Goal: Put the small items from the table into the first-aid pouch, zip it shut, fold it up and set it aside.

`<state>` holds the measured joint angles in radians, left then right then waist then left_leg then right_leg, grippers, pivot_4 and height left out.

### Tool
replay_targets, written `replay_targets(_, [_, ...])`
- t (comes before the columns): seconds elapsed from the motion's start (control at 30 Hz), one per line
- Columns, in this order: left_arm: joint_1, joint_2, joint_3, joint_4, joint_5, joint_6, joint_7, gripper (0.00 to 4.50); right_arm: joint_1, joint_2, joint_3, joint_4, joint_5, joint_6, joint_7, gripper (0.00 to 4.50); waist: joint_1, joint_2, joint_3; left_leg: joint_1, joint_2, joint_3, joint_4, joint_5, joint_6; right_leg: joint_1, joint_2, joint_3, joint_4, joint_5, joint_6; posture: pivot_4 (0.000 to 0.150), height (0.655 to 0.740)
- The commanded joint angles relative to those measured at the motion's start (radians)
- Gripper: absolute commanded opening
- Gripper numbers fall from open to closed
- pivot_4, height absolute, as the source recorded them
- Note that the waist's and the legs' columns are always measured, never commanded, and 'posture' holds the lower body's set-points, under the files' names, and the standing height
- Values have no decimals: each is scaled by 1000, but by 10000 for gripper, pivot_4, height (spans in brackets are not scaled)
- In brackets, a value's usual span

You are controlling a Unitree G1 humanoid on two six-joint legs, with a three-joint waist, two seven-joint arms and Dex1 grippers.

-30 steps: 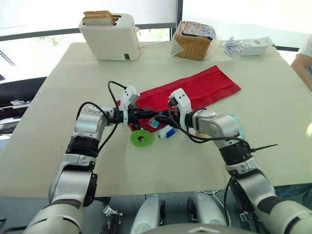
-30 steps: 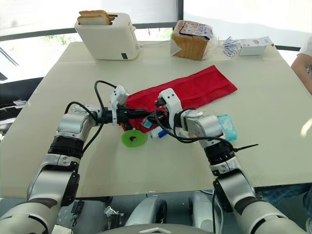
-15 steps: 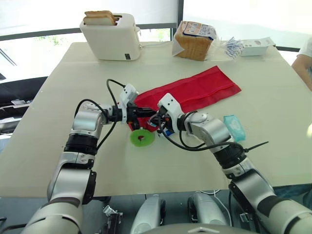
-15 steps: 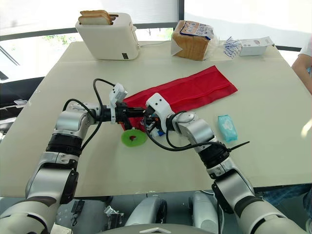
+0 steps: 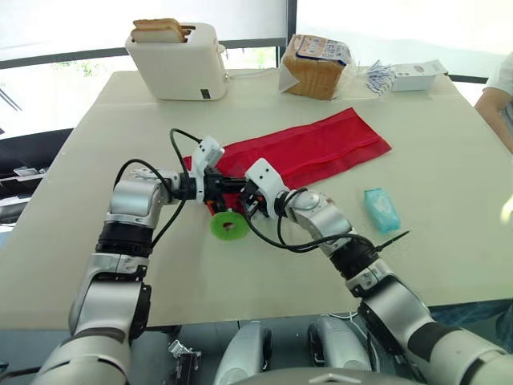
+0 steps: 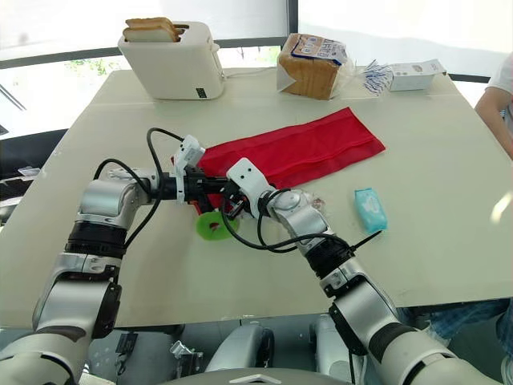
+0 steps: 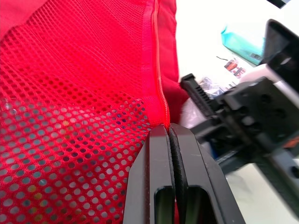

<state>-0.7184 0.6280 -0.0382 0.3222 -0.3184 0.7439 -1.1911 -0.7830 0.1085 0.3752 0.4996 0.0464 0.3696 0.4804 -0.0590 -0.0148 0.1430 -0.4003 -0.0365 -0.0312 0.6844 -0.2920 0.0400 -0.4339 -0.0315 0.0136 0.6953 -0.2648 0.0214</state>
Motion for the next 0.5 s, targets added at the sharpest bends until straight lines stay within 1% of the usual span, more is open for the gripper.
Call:
replay_targets(0.03, [8,8,-3,-33,-25,10,-13,0,-28,24,-33,75,-27,-137,-38,472,-4,0,0,0,0,0,0,0,0,0,0,0,0,0,0,1500,7400])
replay_targets(0.1, [3,8,-5,-17,-18,2,-12,0,-39,22,-32,112,-50,-191,-54,472,-6,0,0,1,0,0,0,0,0,0,0,0,0,0,0,1500,7400])
replay_targets(0.17, [-2,8,-4,4,-10,-10,-7,0,-25,13,-27,83,-46,-204,-16,472,-6,0,0,1,0,0,0,0,0,0,0,0,0,0,0,1500,7400])
replay_targets(0.23, [-6,8,-6,30,2,-28,0,0,7,-7,-11,10,-29,-188,57,472,-3,0,0,1,0,-1,0,0,0,1,0,-1,0,0,0,1500,7400])
replay_targets(0.3, [-10,8,-10,60,17,-50,9,0,57,-49,18,-105,-18,-151,130,472,-1,0,0,1,0,-1,0,0,0,1,0,-1,0,0,0,1500,7400])
replay_targets(0.4, [-12,9,-16,87,23,-73,9,0,110,-91,30,-225,-25,-87,161,472,-1,0,0,0,0,-1,0,0,0,1,0,0,-1,0,0,1500,7400])
replay_targets(0.5, [-16,10,-20,102,25,-80,4,0,130,-134,52,-276,-74,-42,154,472,-2,0,0,0,0,-1,0,0,0,1,0,-1,0,0,0,1500,7400])
